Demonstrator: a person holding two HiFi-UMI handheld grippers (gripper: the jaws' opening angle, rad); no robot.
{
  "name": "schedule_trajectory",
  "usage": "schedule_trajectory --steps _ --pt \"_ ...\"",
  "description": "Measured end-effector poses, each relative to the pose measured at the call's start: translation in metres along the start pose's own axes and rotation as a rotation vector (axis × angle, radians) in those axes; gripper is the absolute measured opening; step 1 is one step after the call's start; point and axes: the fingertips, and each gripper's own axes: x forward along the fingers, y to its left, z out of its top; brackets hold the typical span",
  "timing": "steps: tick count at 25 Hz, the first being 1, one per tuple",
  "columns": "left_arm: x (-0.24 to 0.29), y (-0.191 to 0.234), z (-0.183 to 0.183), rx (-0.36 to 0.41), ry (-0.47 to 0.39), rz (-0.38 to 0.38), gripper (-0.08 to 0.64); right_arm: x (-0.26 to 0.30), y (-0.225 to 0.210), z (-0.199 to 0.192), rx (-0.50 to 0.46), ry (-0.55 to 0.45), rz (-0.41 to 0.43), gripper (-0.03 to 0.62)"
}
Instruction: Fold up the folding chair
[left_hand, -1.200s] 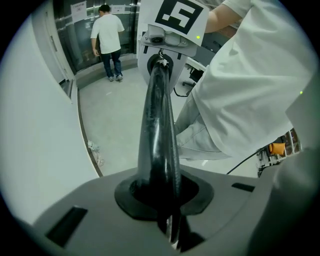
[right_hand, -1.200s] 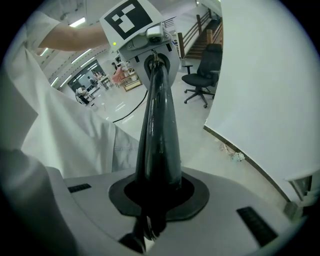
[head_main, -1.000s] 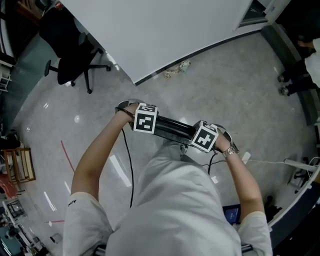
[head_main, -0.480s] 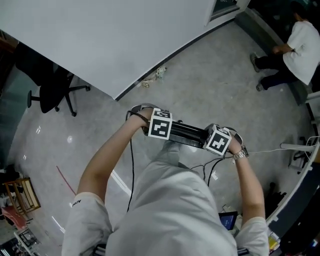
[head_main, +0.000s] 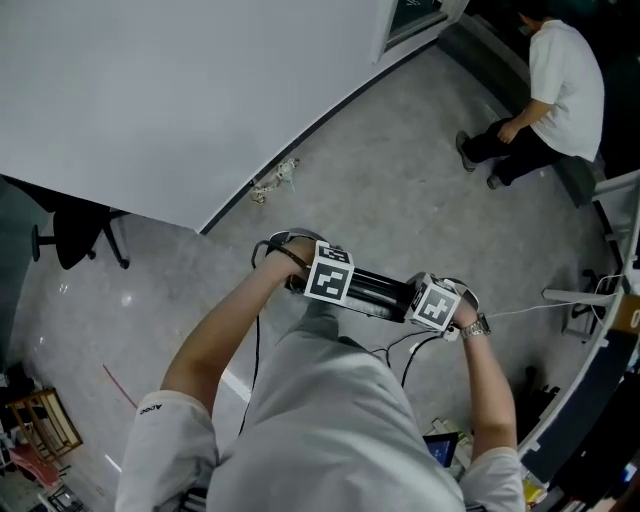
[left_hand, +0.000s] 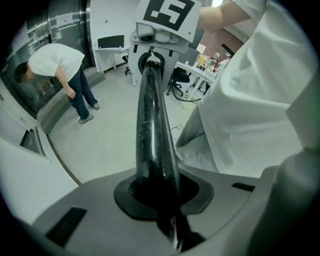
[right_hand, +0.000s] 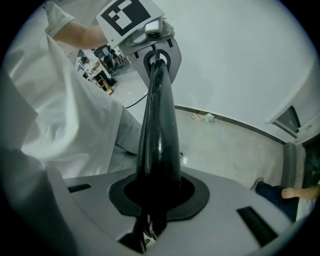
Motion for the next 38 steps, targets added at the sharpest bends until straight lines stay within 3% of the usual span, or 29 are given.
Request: schedule_trajectory --steps 18,27,38 --pt "-0.012 0.082 0.031 0.017 -0.017 0.018 0.063 -0.032 -0.085 -0.025 -0.029 0.03 -0.024 0.058" --pt "-0.026 0.126 0.037 -0.065 -0.038 0.045 0.067 -0.051 -0.146 -0.023 -0.127 0.054 -0.035 0.064" --pt "-0.038 0.23 0.06 -0.21 -0.032 0.065 0.064 -0.082 -0.25 -0.039 -0.245 0.05 0.04 0.061"
